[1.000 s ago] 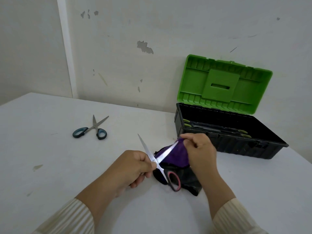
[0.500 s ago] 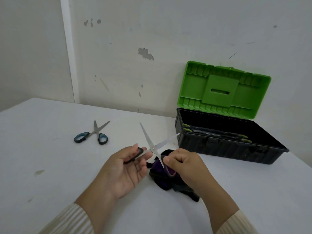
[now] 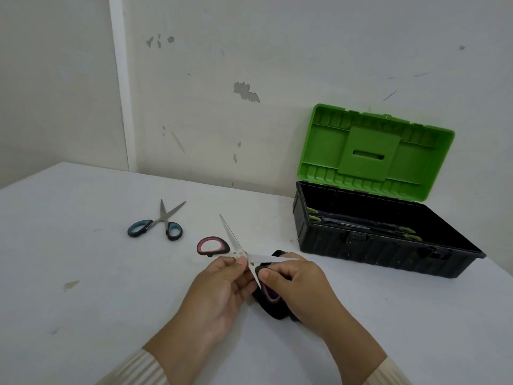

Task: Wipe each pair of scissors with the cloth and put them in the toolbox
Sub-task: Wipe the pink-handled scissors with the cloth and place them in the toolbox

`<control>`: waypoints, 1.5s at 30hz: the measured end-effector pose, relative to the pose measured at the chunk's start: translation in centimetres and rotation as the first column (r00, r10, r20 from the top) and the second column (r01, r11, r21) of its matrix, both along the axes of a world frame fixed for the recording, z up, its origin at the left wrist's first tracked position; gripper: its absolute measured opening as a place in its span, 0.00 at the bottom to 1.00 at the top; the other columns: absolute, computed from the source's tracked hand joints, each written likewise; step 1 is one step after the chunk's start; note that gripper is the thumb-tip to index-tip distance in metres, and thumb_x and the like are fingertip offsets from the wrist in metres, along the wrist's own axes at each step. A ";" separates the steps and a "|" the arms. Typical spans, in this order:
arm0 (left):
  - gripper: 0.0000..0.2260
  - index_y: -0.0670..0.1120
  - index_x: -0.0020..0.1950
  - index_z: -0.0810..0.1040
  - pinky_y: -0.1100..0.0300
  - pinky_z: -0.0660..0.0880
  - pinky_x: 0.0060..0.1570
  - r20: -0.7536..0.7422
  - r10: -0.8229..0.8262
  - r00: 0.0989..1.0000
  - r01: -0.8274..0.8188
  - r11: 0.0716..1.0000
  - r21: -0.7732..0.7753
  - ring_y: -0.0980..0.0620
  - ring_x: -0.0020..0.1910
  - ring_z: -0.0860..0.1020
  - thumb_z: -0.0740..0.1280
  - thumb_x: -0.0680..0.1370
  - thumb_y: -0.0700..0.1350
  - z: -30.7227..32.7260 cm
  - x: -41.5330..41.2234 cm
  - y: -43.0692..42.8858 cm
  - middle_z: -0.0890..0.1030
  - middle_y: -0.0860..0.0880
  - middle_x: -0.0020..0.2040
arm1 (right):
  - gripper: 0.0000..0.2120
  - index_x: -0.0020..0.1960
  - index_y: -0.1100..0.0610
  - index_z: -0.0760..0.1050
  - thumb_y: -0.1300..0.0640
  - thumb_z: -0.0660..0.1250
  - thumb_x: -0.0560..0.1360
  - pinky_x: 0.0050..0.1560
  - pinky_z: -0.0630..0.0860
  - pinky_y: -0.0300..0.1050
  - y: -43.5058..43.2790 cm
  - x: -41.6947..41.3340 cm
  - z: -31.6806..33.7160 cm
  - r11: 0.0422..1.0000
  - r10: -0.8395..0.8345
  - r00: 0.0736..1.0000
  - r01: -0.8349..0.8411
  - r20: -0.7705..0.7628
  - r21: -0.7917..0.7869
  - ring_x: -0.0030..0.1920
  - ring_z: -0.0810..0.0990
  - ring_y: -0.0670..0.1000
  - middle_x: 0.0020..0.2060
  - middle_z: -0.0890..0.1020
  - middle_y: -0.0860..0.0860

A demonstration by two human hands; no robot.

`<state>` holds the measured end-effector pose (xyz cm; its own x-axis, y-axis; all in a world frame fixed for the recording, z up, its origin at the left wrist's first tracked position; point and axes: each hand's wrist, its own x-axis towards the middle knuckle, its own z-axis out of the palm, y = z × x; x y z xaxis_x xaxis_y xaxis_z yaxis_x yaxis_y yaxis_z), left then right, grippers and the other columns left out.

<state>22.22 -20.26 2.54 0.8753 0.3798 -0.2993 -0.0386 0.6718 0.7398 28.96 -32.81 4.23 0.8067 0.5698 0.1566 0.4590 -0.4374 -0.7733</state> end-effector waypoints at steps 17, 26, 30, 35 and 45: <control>0.02 0.42 0.44 0.78 0.59 0.68 0.33 -0.205 -0.115 0.972 0.222 0.742 0.633 0.51 0.33 0.75 0.69 0.74 0.37 -0.3 -0.5 -0.3 0.80 0.40 0.36 | 0.13 0.43 0.48 0.79 0.66 0.68 0.67 0.47 0.72 0.30 0.3 -0.7 0.6 0.986 0.011 0.948 -0.063 0.319 0.152 0.45 0.78 0.41 0.37 0.80 0.36; 0.08 0.41 0.38 0.74 0.67 0.63 0.26 -0.159 -0.113 0.981 0.191 0.720 0.668 0.58 0.23 0.69 0.64 0.75 0.32 0.0 -0.6 -0.7 0.79 0.51 0.28 | 0.10 0.35 0.55 0.82 0.64 0.64 0.69 0.40 0.77 0.43 0.6 -1.3 0.9 0.997 0.062 0.885 -0.039 0.461 -0.059 0.37 0.78 0.48 0.32 0.81 0.48; 0.06 0.39 0.42 0.76 0.71 0.61 0.21 -0.166 -0.110 0.980 0.192 0.735 0.650 0.61 0.19 0.67 0.63 0.76 0.32 0.1 -0.5 -0.5 0.84 0.45 0.38 | 0.09 0.42 0.55 0.83 0.65 0.66 0.71 0.47 0.75 0.35 0.3 0.3 0.7 0.996 -0.089 0.946 0.085 0.310 0.026 0.44 0.79 0.46 0.38 0.82 0.47; 0.07 0.40 0.40 0.77 0.71 0.63 0.23 -0.156 -0.111 0.981 0.188 0.721 0.667 0.60 0.21 0.70 0.63 0.75 0.31 0.1 -0.5 -0.3 0.84 0.50 0.32 | 0.07 0.40 0.57 0.83 0.65 0.68 0.70 0.45 0.75 0.39 0.8 -1.0 0.3 1.000 0.012 0.965 -0.017 0.261 0.016 0.41 0.79 0.48 0.38 0.83 0.52; 0.08 0.42 0.39 0.79 0.63 0.67 0.37 -0.161 -0.141 0.977 0.212 0.732 0.647 0.48 0.38 0.74 0.64 0.76 0.34 0.5 -0.5 0.8 0.86 0.49 0.36 | 0.13 0.39 0.48 0.80 0.66 0.68 0.70 0.45 0.76 0.35 -3.0 2.3 1.4 0.729 -0.392 0.914 0.377 -0.103 0.571 0.43 0.81 0.46 0.39 0.83 0.47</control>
<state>21.76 -19.48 3.02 0.9275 0.3545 -0.1184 0.1250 0.0045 0.9922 31.25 -35.79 5.63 0.9289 0.0115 0.3701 0.3701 -0.0648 -0.9267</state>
